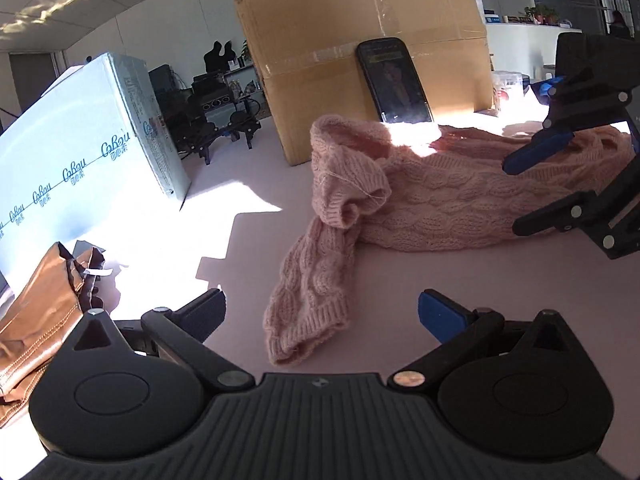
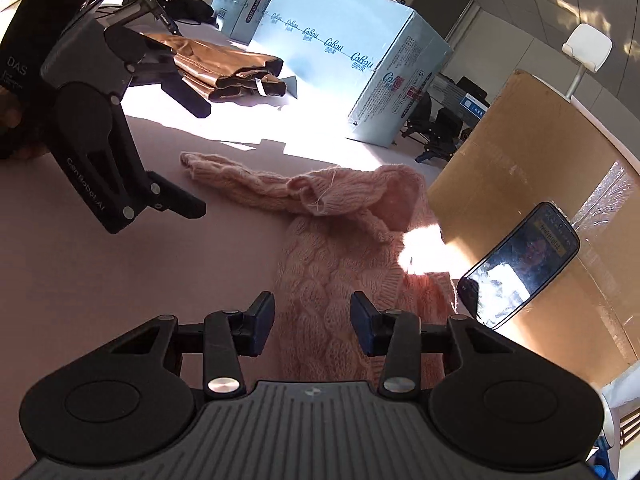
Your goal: Fold clothes
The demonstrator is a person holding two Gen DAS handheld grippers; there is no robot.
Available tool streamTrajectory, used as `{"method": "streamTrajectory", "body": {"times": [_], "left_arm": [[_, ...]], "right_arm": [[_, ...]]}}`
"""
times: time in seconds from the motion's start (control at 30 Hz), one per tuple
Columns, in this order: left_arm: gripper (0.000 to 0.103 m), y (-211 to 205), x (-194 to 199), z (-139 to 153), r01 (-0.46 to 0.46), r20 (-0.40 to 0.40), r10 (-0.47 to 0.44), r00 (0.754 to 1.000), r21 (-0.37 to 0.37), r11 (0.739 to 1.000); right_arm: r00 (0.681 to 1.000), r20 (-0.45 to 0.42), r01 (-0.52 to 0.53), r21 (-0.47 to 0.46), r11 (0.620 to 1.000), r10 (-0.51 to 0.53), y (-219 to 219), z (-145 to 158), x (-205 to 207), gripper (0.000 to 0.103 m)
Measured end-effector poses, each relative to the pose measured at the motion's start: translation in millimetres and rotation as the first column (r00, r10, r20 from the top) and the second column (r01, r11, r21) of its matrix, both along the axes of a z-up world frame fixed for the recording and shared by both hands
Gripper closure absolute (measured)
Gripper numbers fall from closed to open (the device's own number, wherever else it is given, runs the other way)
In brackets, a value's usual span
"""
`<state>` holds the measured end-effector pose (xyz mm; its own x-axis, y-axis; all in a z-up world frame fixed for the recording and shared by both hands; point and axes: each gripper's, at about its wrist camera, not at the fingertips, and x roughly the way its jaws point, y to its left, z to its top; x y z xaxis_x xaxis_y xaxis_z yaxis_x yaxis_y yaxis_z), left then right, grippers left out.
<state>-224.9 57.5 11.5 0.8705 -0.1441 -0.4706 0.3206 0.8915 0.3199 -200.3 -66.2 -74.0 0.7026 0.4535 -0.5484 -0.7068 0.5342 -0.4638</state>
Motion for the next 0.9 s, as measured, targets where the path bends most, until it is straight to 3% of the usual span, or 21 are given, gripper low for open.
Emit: {"method": "streamTrajectory", "body": {"times": [0.13, 0.23, 0.3, 0.37, 0.53, 0.63, 0.67, 0.7, 0.77, 0.9], "left_arm": [[0.0, -17.8, 12.2, -8.5, 0.036, -0.048, -0.033, 0.998, 0.065, 0.997], [0.004, -9.4, 23.3, -7.5, 0.014, -0.11, -0.015, 0.994, -0.014, 1.0], [0.019, -2.7, 31.4, -5.5, 0.007, -0.17, -0.02, 0.985, -0.078, 0.997], [0.027, -1.4, 37.6, -4.0, 0.013, -0.208, -0.036, 0.978, -0.113, 0.994], [0.039, 0.5, 53.1, 0.0, 0.008, -0.288, -0.059, 0.956, -0.172, 0.985], [0.064, 11.1, 65.9, 4.1, -0.041, -0.328, -0.031, 0.944, -0.209, 0.977], [0.077, 16.4, 69.3, 6.6, -0.068, -0.343, -0.01, 0.939, -0.213, 0.975], [0.083, 20.2, 71.8, 7.8, -0.079, -0.353, -0.004, 0.935, -0.219, 0.973], [0.088, 27.3, 75.4, 8.6, -0.092, -0.369, -0.002, 0.929, -0.236, 0.967], [0.093, 29.4, 72.5, 10.4, -0.119, -0.367, 0.024, 0.93, -0.239, 0.964]], "right_arm": [[1.0, 0.007, 0.015, -0.005, 1.0, -0.015, -9.3, -7.5, -4.9, 0.065], [0.999, 0.03, 0.026, -0.005, 1.0, -0.026, -12.7, -11.2, -5.7, 0.073], [0.999, 0.039, 0.02, -0.009, 1.0, -0.02, -14.8, -13.3, -7.7, 0.075], [0.999, 0.045, 0.006, -0.021, 1.0, -0.005, -14.6, -14.9, -10.9, 0.076], [0.997, 0.078, 0.017, -0.065, 0.998, -0.011, -12.7, -23.3, -12.2, 0.076], [0.997, 0.073, 0.025, -0.064, 0.998, -0.02, -10.5, -29.1, -6.0, 0.088], [0.998, 0.062, 0.021, -0.06, 0.998, -0.017, -9.6, -28.4, -4.7, 0.088], [0.998, 0.067, 0.024, -0.054, 0.998, -0.02, -9.0, -27.1, -5.1, 0.089], [0.997, 0.067, 0.024, -0.032, 0.999, -0.022, -11.3, -24.2, -6.2, 0.097], [0.998, 0.051, 0.044, 0.022, 0.999, -0.045, -19.4, -18.4, -8.0, 0.098]]}}
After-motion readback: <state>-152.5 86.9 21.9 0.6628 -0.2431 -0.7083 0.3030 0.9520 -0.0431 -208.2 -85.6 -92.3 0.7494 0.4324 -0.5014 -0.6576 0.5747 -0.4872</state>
